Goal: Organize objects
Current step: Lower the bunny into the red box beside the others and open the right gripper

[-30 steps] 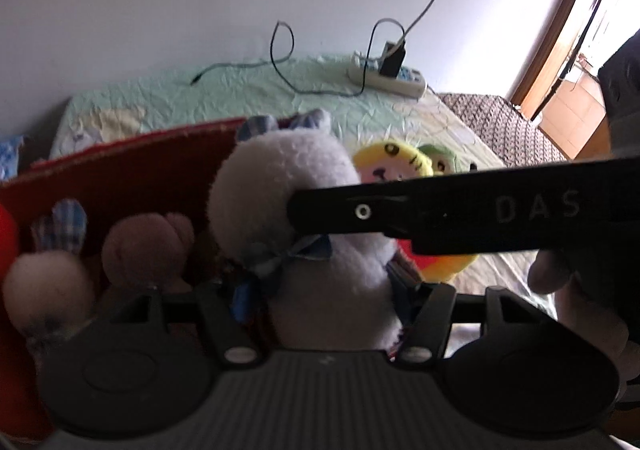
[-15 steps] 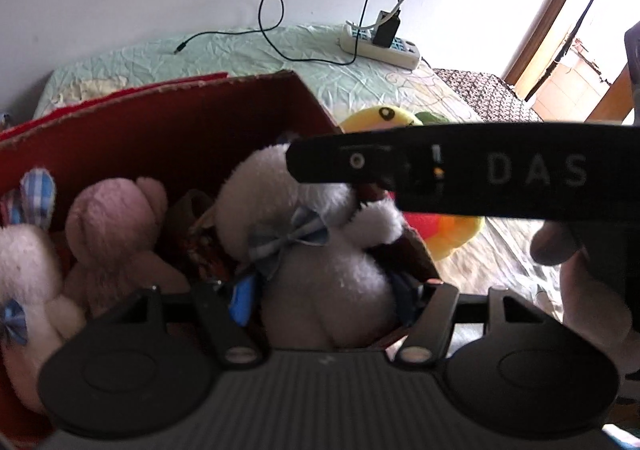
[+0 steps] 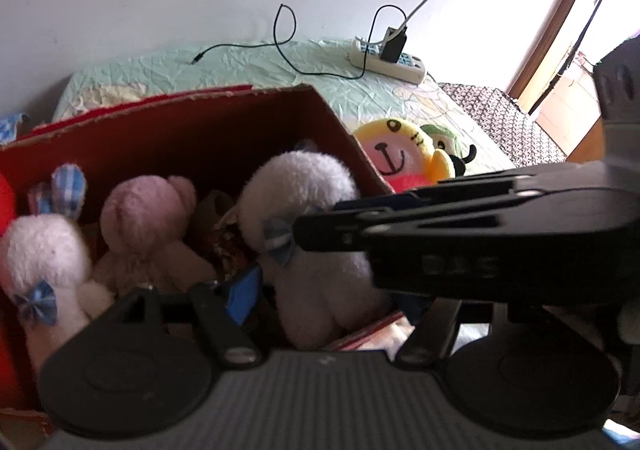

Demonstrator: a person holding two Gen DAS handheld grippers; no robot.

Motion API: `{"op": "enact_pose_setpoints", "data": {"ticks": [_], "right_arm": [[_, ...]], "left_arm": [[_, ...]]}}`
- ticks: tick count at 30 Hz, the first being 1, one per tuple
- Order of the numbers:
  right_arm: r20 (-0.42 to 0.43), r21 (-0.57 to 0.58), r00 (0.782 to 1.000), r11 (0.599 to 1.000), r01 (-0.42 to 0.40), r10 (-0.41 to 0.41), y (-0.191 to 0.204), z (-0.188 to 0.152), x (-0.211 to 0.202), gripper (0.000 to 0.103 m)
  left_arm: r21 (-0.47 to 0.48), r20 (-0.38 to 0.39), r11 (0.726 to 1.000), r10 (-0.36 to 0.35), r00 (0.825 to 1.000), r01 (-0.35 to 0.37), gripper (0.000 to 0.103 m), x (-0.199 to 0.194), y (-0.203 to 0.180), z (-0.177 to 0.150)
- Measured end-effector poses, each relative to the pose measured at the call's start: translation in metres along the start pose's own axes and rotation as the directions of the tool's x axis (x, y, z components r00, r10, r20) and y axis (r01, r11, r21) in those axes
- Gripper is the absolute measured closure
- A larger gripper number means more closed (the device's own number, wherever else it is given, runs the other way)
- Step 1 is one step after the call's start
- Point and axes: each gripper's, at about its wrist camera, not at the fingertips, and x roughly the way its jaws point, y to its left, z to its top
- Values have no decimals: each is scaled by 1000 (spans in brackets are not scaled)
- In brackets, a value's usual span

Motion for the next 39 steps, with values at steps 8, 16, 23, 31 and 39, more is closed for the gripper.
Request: {"op": "enact_pose_setpoints", "data": {"ticks": [8, 16, 23, 31, 39], "right_arm": [[15, 0, 999, 999, 46, -46, -10, 4, 6, 78], [35, 60, 999, 998, -17, 15, -15, -6, -4, 78], [59, 91, 998, 995, -40, 34, -15, -11, -7, 78], [100, 130, 992, 988, -83, 70, -23, -16, -11, 78], [120, 120, 990, 989, -90, 76, -21, -20, -12, 78]], "left_arm": [[-24, -23, 1000, -10, 1000, 9, 33, 11, -1, 3], [-13, -49, 1000, 25, 998, -26, 29, 16, -3, 6], [-9, -59, 999, 39, 997, -40, 28, 16, -2, 7], [-1, -55, 998, 68, 996, -68, 25, 15, -4, 7], [29, -34, 995, 96, 995, -95, 25, 6, -7, 8]]}}
